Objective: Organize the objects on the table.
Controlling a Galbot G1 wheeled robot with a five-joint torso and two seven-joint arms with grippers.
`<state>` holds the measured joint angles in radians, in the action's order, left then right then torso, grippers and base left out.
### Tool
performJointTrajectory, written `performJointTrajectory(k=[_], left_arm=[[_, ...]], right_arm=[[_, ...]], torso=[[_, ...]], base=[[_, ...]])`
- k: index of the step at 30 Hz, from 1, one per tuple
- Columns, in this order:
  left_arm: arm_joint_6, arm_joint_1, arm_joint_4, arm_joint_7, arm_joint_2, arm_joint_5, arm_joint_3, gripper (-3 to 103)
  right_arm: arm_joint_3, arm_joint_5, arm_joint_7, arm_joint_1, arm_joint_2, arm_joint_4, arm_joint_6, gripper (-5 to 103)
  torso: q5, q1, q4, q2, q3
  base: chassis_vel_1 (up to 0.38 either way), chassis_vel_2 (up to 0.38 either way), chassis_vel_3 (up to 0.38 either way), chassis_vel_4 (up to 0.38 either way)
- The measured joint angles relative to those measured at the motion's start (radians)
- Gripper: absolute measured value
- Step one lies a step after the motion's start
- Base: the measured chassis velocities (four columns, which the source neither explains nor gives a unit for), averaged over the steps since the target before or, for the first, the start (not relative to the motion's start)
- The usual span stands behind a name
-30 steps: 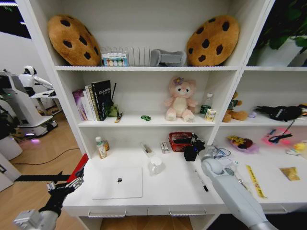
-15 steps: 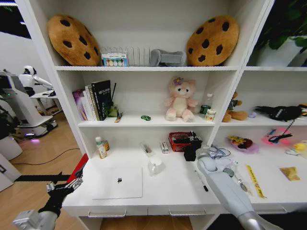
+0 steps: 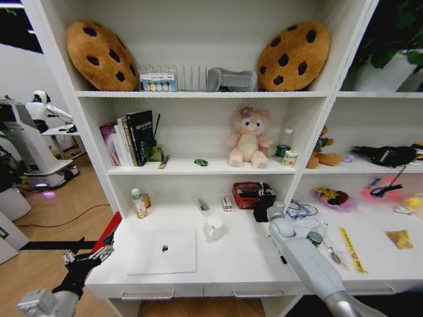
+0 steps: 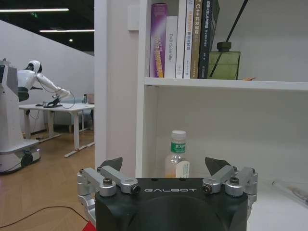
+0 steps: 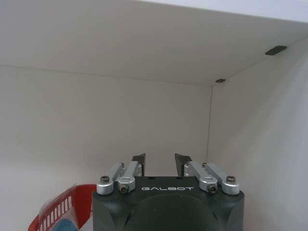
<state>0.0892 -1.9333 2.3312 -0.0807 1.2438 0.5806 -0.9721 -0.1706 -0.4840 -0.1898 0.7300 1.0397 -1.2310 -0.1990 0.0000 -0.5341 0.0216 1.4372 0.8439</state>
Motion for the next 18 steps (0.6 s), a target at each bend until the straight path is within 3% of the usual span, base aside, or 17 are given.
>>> performJointTrajectory(k=[1, 2, 4, 5, 7, 11, 12, 13, 14, 16, 18], left_arm=[[0.0, 0.001, -0.001, 0.0, 0.0, 0.0, 0.001, 96], [0.0, 0.001, -0.001, 0.0, 0.0, 0.0, 0.002, 97], [0.0, 0.002, -0.002, 0.0, -0.001, 0.0, 0.002, 97], [0.0, 0.001, -0.001, 0.0, -0.001, 0.0, 0.002, 97], [0.001, 0.001, 0.001, 0.0, -0.003, 0.001, 0.001, 97], [0.001, 0.001, 0.001, -0.001, -0.001, 0.001, 0.001, 97], [0.001, 0.001, 0.001, -0.001, 0.001, 0.001, 0.002, 94], [0.001, 0.001, 0.002, -0.001, 0.004, -0.002, 0.005, 96], [0.001, 0.001, 0.002, -0.001, 0.004, -0.002, 0.005, 96], [0.001, 0.002, 0.003, -0.002, 0.007, -0.005, 0.01, 97], [0.001, 0.003, 0.005, -0.002, 0.009, -0.006, 0.01, 100]], right_arm=[[-0.001, 0.0, 0.0, 0.002, -0.002, -0.002, 0.001, 37], [-0.004, -0.003, 0.0, 0.005, -0.006, -0.008, 0.003, 48], [-0.007, -0.005, 0.0, 0.008, -0.009, -0.015, 0.004, 48], [-0.009, -0.009, 0.0, 0.012, -0.013, -0.022, 0.006, 54], [-0.025, -0.045, 0.009, 0.047, -0.037, -0.091, 0.027, 65], [-0.049, -0.097, 0.007, 0.121, -0.067, -0.201, 0.064, 76], [-0.059, -0.118, -0.006, 0.17, -0.085, -0.294, 0.094, 81], [-0.071, -0.139, -0.025, 0.22, -0.105, -0.399, 0.136, 86], [-0.071, -0.139, -0.025, 0.22, -0.105, -0.399, 0.136, 86], [-0.086, -0.18, -0.075, 0.297, -0.129, -0.557, 0.219, 96], [-0.097, -0.216, -0.099, 0.334, -0.137, -0.632, 0.26, 99]], torso=[[0.0, 0.0, 0.0002, 0.0, 0.0], [0.0, 0.0, 0.0001, 0.0, 0.0], [0.0, 0.0, 0.0, 0.0, 0.0], [0.0001, 0.0, -0.0001, 0.0, 0.0], [0.0, 0.0, -0.0003, 0.0, 0.0], [-0.0001, 0.0, 0.0001, 0.0, 0.0], [0.0009, 0.0, 0.001, 0.0, 0.0], [-0.0003, 0.0, 0.0003, 0.0, 0.0], [-0.0003, 0.0, 0.0003, 0.0, 0.0], [0.0, 0.0, 0.0, 0.0, 0.0], [0.0001, 0.0, 0.0, 0.0, 0.0]], base=[[0.0, 0.0, 0.0, 0.0], [0.0, 0.0, 0.0, 0.0], [0.0, 0.0, 0.0, 0.0], [0.0, 0.0, 0.0, 0.0], [0.0, 0.0, 0.0, 0.0], [0.0, 0.0, 0.0, 0.0], [0.0, 0.0, 0.0, 0.0], [0.0, 0.0, 0.0, 0.0], [0.0, 0.0, 0.0, 0.0], [0.0, 0.0, 0.0, 0.0], [0.0, 0.0, 0.0, 0.0]])
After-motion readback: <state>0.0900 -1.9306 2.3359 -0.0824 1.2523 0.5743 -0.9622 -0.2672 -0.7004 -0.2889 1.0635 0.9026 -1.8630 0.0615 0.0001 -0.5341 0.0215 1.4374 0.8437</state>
